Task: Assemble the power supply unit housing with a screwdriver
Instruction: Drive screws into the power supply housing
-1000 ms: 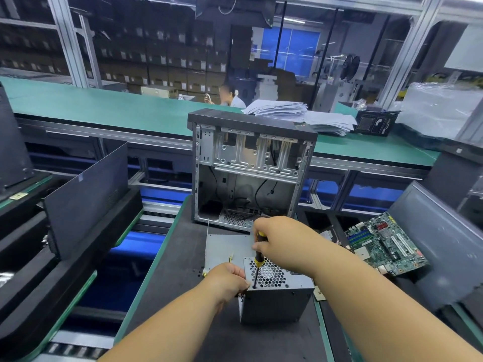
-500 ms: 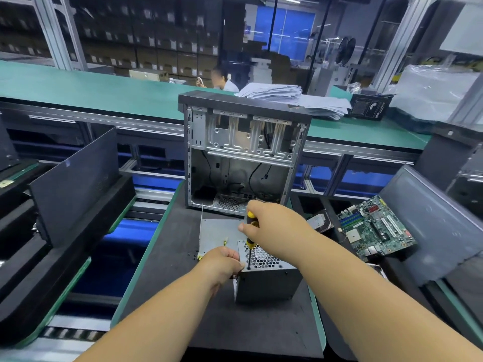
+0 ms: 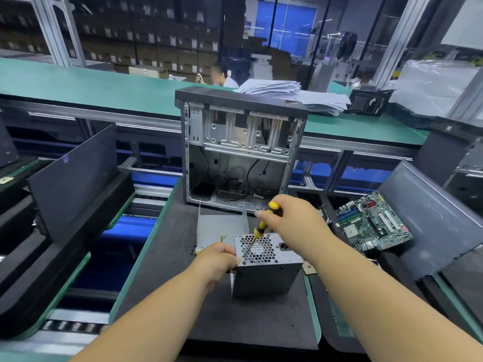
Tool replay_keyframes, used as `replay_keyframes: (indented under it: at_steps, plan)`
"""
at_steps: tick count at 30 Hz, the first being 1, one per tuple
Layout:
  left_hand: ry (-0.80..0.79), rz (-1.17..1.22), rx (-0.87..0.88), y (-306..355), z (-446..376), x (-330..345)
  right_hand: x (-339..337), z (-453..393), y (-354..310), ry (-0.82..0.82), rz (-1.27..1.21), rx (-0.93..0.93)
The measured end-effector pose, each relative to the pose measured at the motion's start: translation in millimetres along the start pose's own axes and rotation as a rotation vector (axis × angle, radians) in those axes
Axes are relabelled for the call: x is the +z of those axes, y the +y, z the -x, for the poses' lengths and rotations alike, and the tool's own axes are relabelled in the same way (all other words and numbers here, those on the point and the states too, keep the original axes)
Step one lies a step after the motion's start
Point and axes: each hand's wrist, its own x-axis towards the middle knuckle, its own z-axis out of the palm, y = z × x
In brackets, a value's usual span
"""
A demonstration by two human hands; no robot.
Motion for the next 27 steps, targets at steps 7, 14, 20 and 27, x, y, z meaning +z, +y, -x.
replay_keyframes:
  at_steps: [7,14,20,27]
  plan:
    - [-0.021,-0.002,-0.005,1.0,-0.9,1.6,-10.7,-10.2,52.8,0.142,-0.716,0.351]
    - [-0.017,-0.049,0.012,-2.2,-4.6,2.2,8.5,-19.6,98.7,0.06,-1.207,0.628]
    - [0.039,-0.144,-0.05,3.2,-10.9,5.8,24.1,-30.3,116.8,-0.042,-1.262,0.539]
    - [-0.005,-0.148,-0.123,5.3,-19.2,1.0,35.6,-43.7,136.2,-0.034,-0.684,0.475]
